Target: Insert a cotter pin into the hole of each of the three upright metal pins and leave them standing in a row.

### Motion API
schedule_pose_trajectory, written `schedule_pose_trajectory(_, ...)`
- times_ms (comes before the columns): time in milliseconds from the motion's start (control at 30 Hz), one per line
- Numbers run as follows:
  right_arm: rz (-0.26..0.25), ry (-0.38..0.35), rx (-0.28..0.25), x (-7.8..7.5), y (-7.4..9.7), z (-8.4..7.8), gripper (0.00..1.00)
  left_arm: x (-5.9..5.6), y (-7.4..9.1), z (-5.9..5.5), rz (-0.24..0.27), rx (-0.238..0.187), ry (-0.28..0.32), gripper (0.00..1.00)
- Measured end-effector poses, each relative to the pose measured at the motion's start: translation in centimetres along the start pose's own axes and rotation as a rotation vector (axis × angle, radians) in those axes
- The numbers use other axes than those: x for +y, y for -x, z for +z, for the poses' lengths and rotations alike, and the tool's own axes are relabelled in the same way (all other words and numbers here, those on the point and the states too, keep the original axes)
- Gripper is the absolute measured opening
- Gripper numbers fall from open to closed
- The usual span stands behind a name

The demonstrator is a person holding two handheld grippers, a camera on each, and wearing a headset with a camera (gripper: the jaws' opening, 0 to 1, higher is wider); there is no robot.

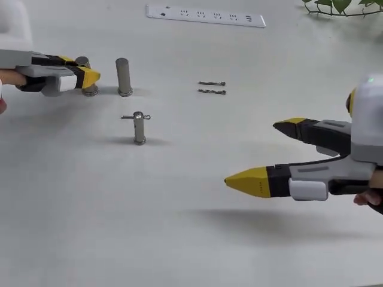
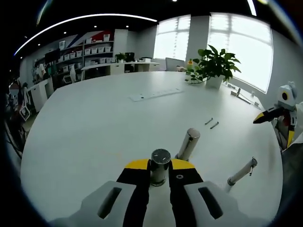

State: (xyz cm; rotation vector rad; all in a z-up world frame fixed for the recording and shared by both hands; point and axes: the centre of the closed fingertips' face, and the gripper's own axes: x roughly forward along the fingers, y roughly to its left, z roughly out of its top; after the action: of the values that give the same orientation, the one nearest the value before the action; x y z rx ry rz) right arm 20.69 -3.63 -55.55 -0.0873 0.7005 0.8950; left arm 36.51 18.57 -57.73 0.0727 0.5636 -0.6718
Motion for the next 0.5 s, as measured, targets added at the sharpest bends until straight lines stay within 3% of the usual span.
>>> schedule_pose_trajectory(233,0.004,0.000,0.005,-0.02,-0.01,-0.12,0.95,-0.17,-0.01,0.07,0.009,0.000,-0.008,0.11)
schedule_pose_trajectory(333,0.006,-0.005,0.008,-0.11,-0.09,-0.29,0.95,-0.31,0.00,0.11,0.017,0.004,-0.047,0.11)
schedule_pose_trajectory(367,0.006,-0.007,0.009,-0.09,-0.10,-0.40,0.95,-0.32,0.04,0.15,0.025,0.011,-0.086,0.10)
schedule_pose_trajectory(500,0.008,-0.010,0.011,0.05,-0.13,-0.52,0.95,-0.71,-0.01,0.15,0.023,0.016,-0.073,0.10)
